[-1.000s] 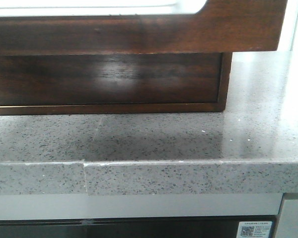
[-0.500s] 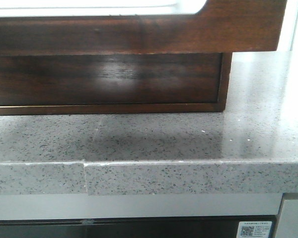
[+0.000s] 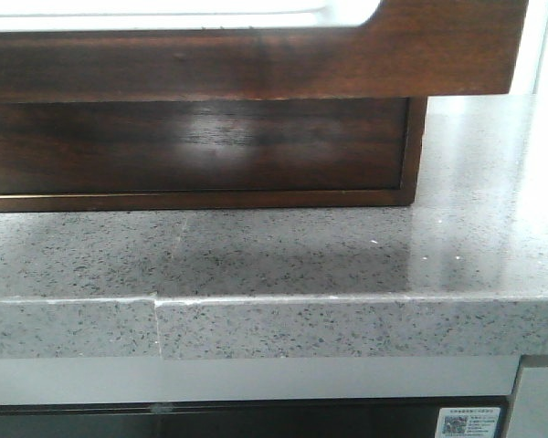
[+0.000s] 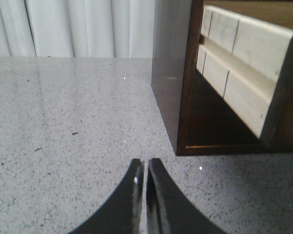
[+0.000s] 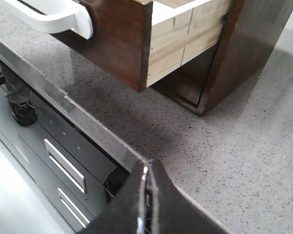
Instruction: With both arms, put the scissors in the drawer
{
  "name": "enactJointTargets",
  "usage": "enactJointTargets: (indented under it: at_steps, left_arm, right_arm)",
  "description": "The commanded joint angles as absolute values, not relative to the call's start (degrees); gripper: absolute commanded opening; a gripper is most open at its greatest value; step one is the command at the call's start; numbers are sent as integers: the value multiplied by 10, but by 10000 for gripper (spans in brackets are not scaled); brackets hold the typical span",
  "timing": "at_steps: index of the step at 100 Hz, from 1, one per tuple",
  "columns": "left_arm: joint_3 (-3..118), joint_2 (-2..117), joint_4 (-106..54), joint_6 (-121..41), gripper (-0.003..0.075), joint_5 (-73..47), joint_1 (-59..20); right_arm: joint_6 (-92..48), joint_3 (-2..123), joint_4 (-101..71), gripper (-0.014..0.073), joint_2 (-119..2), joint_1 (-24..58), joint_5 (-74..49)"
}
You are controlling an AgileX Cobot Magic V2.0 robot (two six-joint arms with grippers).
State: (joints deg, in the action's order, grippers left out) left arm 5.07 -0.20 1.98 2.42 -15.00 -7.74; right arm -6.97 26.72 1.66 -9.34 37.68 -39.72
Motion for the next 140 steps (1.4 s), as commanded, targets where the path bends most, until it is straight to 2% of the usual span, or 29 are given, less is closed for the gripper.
enactJointTargets:
  at_steps: [1, 28, 46, 57, 140]
  left_arm:
    - [45, -18, 14, 22, -22, -80, -76]
    - [-12, -20, -15, 22, -22, -25, -30]
    - [-12, -20, -11, 22, -22, -72, -12]
    - [-12, -20, -12, 22, -22, -154, -12]
    - [-12, -19, -14, 22, -22, -150, -12]
  right_arm:
    - [-72, 281, 26, -61, -100, 376, -353]
    - [-72, 281, 26, -61, -100, 376, -353]
    - [-72, 281, 26, -61, -100, 376, -353]
    - [-72, 281, 26, -61, -100, 376, -353]
    - [-72, 281, 26, -61, -100, 376, -353]
